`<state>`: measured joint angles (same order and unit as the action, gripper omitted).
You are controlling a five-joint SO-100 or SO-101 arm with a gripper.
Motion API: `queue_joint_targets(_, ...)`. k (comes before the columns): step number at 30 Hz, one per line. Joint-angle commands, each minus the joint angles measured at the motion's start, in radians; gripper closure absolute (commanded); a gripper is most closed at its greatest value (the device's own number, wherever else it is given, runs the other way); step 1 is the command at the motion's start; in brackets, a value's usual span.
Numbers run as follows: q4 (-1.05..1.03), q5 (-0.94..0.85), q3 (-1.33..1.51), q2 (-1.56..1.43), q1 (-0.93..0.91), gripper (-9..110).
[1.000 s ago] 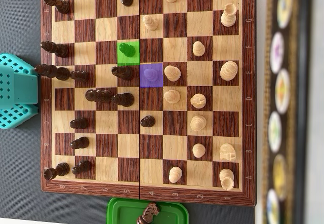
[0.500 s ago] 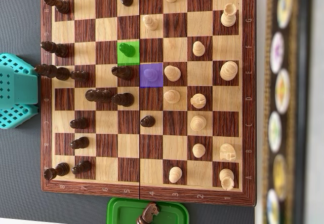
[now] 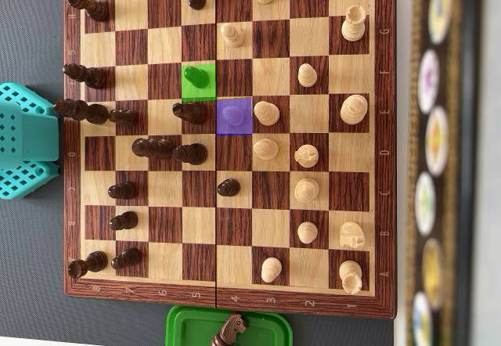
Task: Play chess
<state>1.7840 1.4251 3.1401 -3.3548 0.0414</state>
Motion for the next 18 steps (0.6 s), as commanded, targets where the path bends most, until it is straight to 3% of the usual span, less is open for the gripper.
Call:
queue_joint_targets(1, -0.084, -0.006, 0.018, 0.009, 0.008, 87)
queue_joint_targets(8, -0.270, -0.006, -0.091, 0.011, -0.005, 87)
queue_joint_targets(18, -0.718, -0.006, -0.265, 0.011, -0.005, 87)
